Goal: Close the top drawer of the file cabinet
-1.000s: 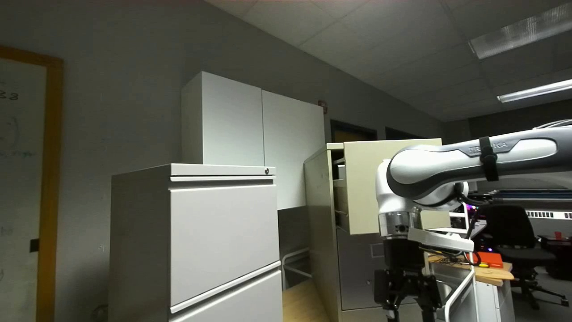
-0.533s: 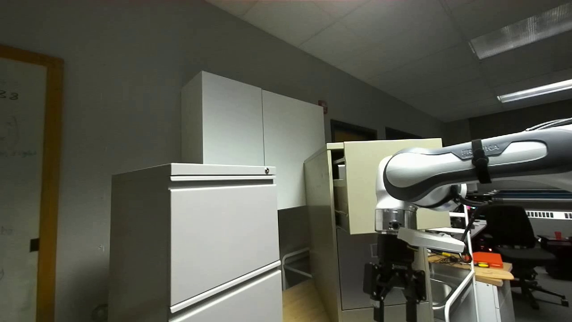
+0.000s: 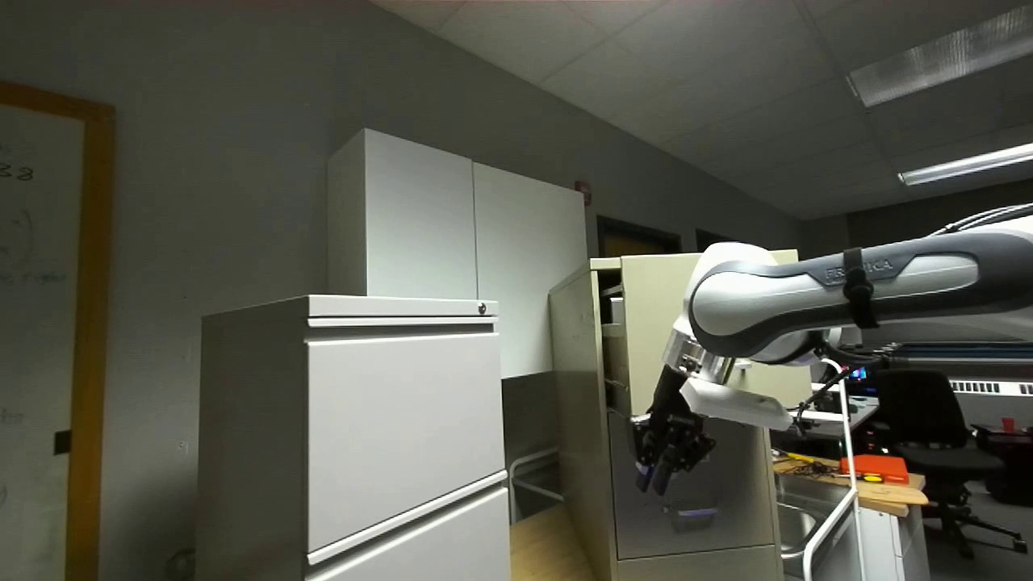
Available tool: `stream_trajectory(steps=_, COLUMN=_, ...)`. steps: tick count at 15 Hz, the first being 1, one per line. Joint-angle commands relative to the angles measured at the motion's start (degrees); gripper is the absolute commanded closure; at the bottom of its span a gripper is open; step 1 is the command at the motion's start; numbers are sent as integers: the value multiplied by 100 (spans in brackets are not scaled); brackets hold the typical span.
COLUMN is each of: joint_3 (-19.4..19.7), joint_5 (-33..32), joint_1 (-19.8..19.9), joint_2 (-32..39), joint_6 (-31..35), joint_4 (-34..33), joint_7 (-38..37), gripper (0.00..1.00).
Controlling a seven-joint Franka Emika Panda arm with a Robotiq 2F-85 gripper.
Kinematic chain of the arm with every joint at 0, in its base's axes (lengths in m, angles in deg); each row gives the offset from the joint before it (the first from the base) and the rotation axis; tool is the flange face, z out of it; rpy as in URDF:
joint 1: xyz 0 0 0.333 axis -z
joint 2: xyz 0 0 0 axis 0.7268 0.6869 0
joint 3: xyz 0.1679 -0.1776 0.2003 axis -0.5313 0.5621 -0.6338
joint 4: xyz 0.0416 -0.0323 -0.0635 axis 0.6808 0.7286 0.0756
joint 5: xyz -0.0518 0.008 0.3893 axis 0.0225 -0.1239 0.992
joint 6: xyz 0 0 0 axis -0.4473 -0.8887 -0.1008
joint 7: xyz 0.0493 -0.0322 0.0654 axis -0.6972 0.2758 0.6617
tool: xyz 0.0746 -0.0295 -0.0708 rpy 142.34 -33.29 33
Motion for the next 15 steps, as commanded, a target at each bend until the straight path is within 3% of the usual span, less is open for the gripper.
stream_trajectory(steps=1, joint_3=-138, joint_5=-376, joint_1=261, joint_2=-116, joint_6=691, joint_4=-221, joint_7=-364, gripper=99)
stream_trajectory(steps=6, joint_3=-132, joint_5=-923, joint_1=790, joint_2=-96, joint_6=1896, joint_4=-405, joint_7=-717, gripper=100)
stream_trajectory(steps=10, joint_3=-277, joint_5=-1297, joint_1=1444, joint_2=21, joint_6=3002, joint_4=-449, joint_7=-1159, gripper=100)
stream_trajectory(steps=15, joint_3=-935, joint_5=-1598, joint_1=2539, joint_2=264, joint_6=4265, joint_4=-442, joint_7=-2040, gripper=100)
